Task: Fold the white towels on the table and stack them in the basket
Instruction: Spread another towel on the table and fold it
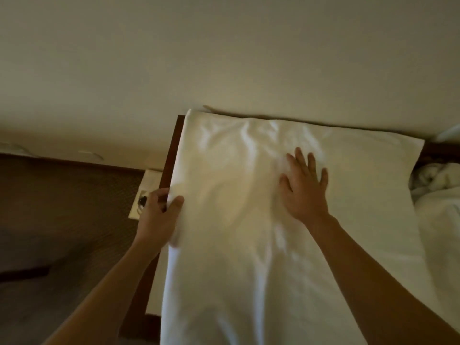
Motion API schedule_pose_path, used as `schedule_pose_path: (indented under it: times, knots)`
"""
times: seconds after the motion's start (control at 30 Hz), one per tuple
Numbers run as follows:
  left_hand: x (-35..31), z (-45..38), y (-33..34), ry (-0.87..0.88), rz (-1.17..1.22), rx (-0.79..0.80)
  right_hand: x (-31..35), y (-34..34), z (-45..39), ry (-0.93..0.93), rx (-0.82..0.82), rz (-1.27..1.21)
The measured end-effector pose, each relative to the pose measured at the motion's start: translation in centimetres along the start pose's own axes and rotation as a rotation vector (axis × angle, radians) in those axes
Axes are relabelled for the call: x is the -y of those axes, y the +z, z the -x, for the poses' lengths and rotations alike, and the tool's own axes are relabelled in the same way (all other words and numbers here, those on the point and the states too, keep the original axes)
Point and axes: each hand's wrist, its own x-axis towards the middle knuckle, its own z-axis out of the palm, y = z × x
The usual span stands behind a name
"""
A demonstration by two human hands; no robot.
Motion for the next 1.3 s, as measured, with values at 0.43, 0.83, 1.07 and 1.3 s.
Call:
schedule_pose_path:
  times: [0.43, 0.83, 1.07, 1.3]
  knots:
    - [6.3, 12.2, -2.9, -0.497, 0.587, 0.337, -3.2, 7.5, 25.7, 0.003, 0.129, 0.212]
    - [5.0, 12.8, -5.1, -0.431, 0.501, 0.371, -2.6, 7.2, 25.9, 0.008, 0.096, 0.173]
    - [5.9, 13.8, -5.0, -0.178, 0.249, 0.133, -2.9, 7.5, 26.0, -0.006, 0.059, 0.175]
    - [10.5, 16.6, -6.7, -0.281, 0.351, 0.435, -2.9, 7.5, 26.1, -0.020, 0.046, 0.170]
